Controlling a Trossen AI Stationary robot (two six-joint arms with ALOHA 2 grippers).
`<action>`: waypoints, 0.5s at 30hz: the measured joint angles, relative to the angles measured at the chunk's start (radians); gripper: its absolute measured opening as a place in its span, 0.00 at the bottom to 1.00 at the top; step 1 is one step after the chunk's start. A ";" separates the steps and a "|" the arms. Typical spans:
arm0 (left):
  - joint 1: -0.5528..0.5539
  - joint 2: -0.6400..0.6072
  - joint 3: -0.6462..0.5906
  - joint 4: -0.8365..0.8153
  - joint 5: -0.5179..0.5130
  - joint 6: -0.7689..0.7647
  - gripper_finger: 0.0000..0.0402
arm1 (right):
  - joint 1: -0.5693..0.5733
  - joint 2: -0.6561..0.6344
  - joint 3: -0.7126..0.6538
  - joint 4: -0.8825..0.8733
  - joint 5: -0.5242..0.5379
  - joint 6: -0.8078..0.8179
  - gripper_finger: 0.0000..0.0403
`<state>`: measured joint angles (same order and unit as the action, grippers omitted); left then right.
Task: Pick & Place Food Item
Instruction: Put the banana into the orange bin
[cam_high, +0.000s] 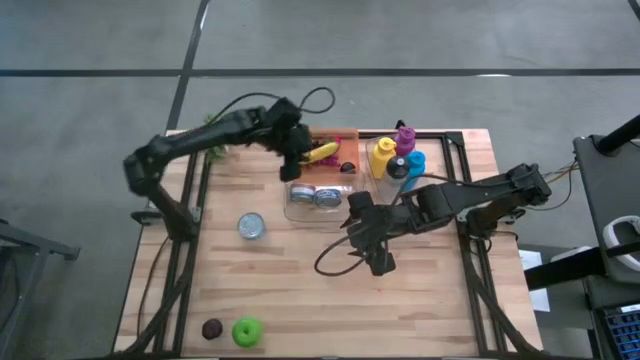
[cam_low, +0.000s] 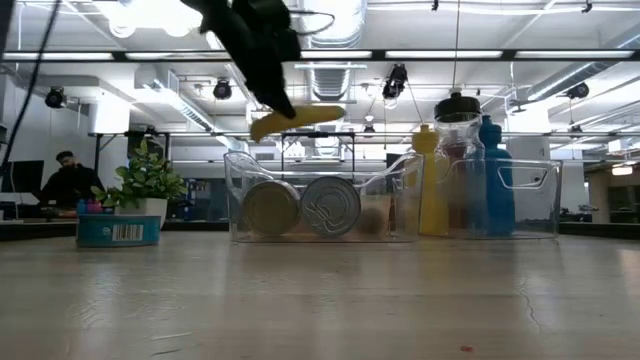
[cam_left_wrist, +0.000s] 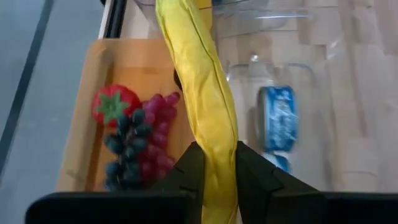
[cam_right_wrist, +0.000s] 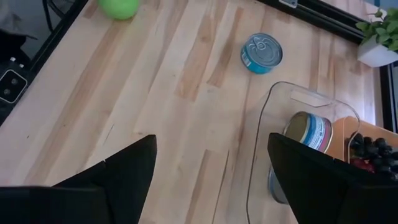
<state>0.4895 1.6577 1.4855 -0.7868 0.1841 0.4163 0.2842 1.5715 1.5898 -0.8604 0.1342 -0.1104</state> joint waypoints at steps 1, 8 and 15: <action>0.006 0.034 0.025 -0.001 0.008 0.019 0.15 | -0.001 0.000 0.000 0.000 0.000 0.002 0.75; 0.038 0.206 0.151 -0.030 0.031 0.058 0.15 | -0.001 0.000 0.000 0.002 0.000 0.005 0.74; 0.055 0.271 0.159 -0.052 0.037 0.056 0.16 | -0.001 0.000 0.000 0.001 0.000 0.004 0.77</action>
<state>0.5442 1.9286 1.6449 -0.8387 0.2214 0.4721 0.2830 1.5715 1.5898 -0.8597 0.1340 -0.1068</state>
